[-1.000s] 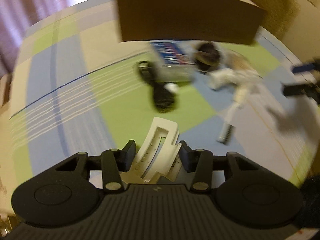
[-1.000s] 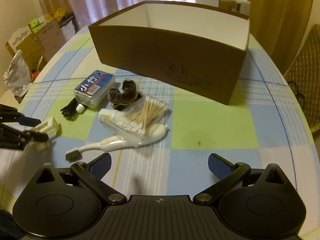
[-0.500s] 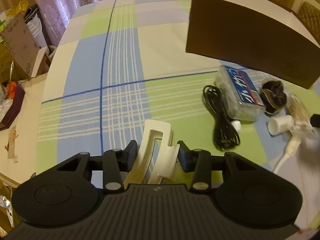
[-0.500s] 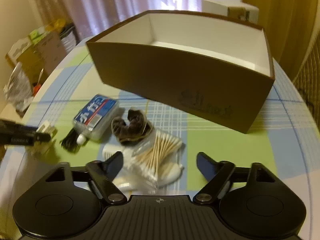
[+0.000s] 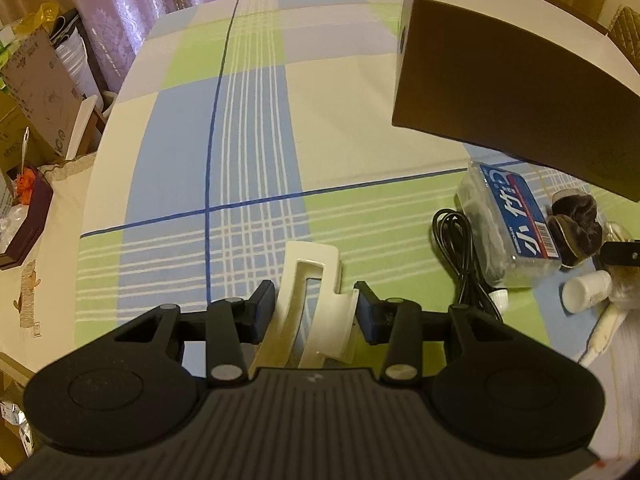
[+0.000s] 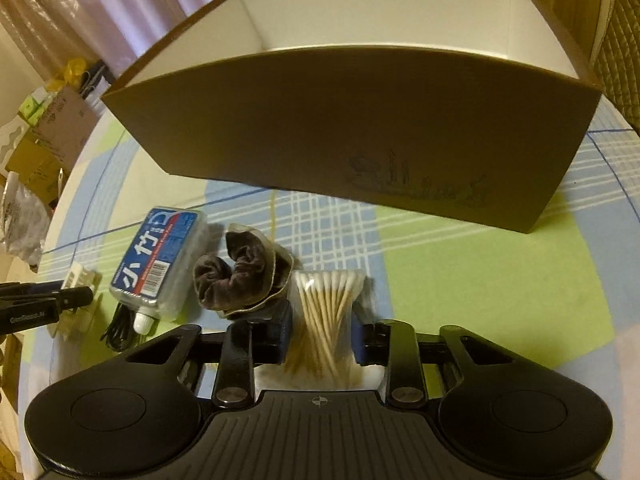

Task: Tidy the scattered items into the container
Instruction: 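Grasp the white plastic clip with the left tool while the right tool grasps the cotton swab bag, then carry the white clip and the cotton swab bag over the box with both tools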

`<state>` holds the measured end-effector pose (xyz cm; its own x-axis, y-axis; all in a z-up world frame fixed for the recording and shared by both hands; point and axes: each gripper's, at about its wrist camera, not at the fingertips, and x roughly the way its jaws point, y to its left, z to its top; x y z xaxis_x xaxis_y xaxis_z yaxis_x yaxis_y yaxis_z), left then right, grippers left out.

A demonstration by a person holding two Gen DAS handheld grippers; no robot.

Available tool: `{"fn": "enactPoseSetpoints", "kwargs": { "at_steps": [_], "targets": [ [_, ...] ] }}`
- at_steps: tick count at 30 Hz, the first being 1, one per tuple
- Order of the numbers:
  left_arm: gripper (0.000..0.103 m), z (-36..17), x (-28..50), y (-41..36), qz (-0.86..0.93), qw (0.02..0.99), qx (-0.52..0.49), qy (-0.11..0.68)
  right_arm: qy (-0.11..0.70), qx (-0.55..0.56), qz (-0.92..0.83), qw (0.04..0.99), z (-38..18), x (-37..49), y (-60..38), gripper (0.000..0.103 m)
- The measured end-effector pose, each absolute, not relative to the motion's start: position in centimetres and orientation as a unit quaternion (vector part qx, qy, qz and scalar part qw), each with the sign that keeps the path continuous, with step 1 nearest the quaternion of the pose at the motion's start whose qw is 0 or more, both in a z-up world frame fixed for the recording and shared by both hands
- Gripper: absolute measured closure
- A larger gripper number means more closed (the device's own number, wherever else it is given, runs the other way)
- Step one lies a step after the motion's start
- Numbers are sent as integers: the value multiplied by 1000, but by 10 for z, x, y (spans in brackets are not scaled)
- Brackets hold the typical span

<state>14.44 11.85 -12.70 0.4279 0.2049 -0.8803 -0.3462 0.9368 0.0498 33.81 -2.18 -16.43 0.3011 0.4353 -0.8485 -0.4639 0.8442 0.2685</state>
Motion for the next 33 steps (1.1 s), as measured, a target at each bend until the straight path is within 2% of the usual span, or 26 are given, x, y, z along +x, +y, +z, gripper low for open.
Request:
{"fn": "enactPoseSetpoints", "kwargs": {
  "at_steps": [6,18,33],
  "targets": [
    [66,-131,151,120,158,841,-68,513,511,-18,288,809,-160,338,-21,84],
    [71,-126,148,116,144,847,-66,508,494,-6,287,821,-140,335,-44,84],
    [71,-102,139,104,128,862,-58,487,482,-5,283,829,-129,320,-62,84]
  ]
}}
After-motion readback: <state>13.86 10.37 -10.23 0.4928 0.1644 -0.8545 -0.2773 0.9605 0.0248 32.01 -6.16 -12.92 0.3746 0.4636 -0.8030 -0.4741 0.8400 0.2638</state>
